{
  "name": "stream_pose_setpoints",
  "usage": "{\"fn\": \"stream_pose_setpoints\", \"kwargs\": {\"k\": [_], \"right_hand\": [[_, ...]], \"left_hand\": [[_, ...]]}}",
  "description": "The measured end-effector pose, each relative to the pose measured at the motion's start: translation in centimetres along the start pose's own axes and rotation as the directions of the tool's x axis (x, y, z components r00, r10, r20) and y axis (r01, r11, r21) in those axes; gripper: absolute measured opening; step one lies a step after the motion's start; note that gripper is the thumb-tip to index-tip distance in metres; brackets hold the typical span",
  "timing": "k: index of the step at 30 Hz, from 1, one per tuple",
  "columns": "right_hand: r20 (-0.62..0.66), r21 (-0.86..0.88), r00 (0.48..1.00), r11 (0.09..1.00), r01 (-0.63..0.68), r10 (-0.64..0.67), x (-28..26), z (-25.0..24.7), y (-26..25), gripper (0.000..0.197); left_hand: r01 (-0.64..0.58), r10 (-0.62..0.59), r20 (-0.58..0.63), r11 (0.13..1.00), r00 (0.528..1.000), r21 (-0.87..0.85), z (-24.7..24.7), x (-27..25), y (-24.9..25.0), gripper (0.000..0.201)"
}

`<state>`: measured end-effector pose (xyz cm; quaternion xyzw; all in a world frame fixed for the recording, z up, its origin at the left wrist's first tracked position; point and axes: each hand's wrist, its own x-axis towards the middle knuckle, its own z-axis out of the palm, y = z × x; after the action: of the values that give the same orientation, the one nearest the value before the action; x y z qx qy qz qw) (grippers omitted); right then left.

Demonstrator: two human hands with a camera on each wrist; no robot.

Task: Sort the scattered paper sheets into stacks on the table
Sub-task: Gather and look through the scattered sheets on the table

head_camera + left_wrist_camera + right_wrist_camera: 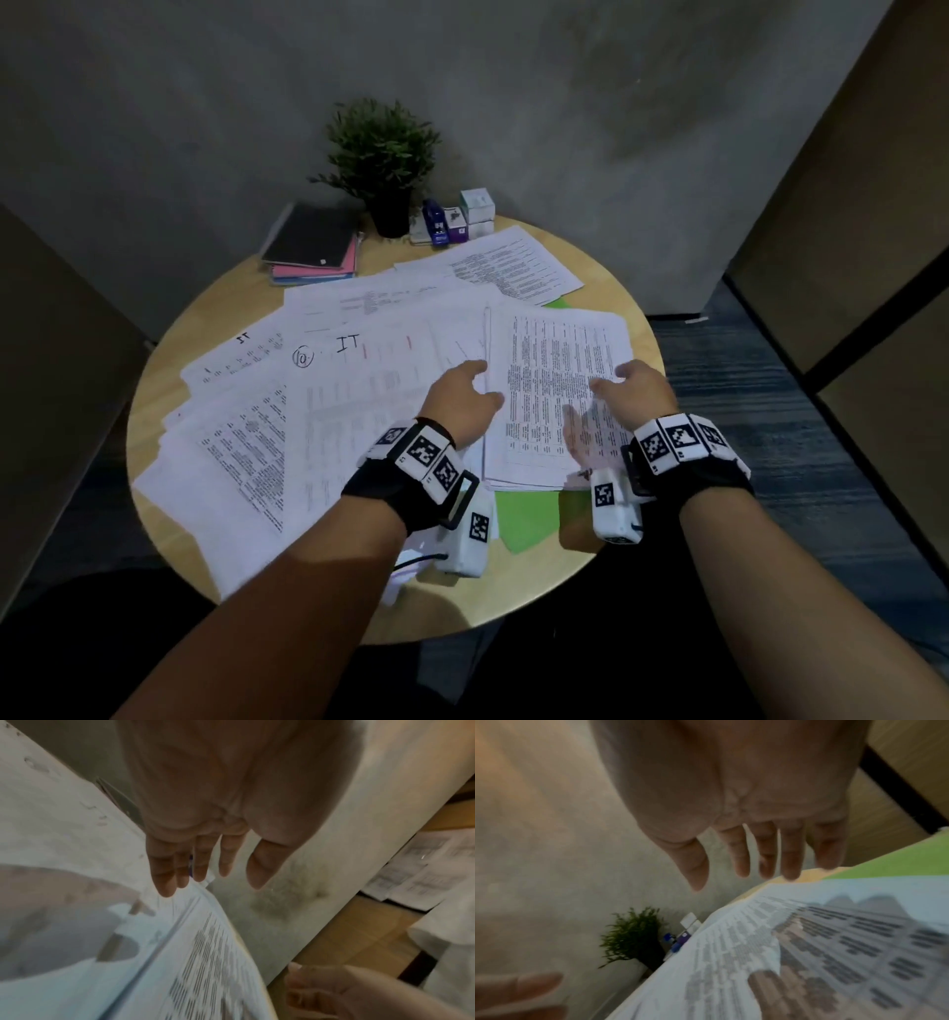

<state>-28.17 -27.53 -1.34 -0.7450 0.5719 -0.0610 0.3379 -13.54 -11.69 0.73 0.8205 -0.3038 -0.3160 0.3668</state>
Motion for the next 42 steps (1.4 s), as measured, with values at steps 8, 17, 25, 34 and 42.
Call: {"fn": "stream_pose_setpoints", "kwargs": {"k": [8,17,25,34,42], "right_hand": [[0.260,0.054,0.915,0.950,0.307,-0.310,-5.5,5.1,-7.8,0.043],[0.285,-0.232,0.950,0.952,0.199,-0.129,-8.6,12.8,-11.9,0.058],[0.182,-0.091,0.953,0.960,0.263,-0.244,-8.3,13.4,-11.6,0.020],[0.247,0.521,0.884,0.823,0.225,-0.397,-9.6,11.1,-14.0,0.015],[0.257,0.238,0.903,0.928,0.285,-0.344,-8.5,13.7,-15.6,0.026]], "left_hand": [[0.050,-0.090,-0.254,0.986,0.963,-0.162,-11.4,-4.0,-6.2,0.043],[0.261,-0.343,-0.224,0.908,0.913,-0.326,-13.7,-6.2,-15.1,0.042],[0.225,-0.292,-0.162,0.914,0.943,-0.338,-12.7,-5.8,-17.8,0.055],[-0.011,-0.228,-0.267,0.741,0.936,-0.671,-16.0,-6.1,-17.8,0.045],[-0.081,-0.304,-0.605,0.848,0.736,-0.524,-20.5,-6.3,-20.2,0.046]]}}
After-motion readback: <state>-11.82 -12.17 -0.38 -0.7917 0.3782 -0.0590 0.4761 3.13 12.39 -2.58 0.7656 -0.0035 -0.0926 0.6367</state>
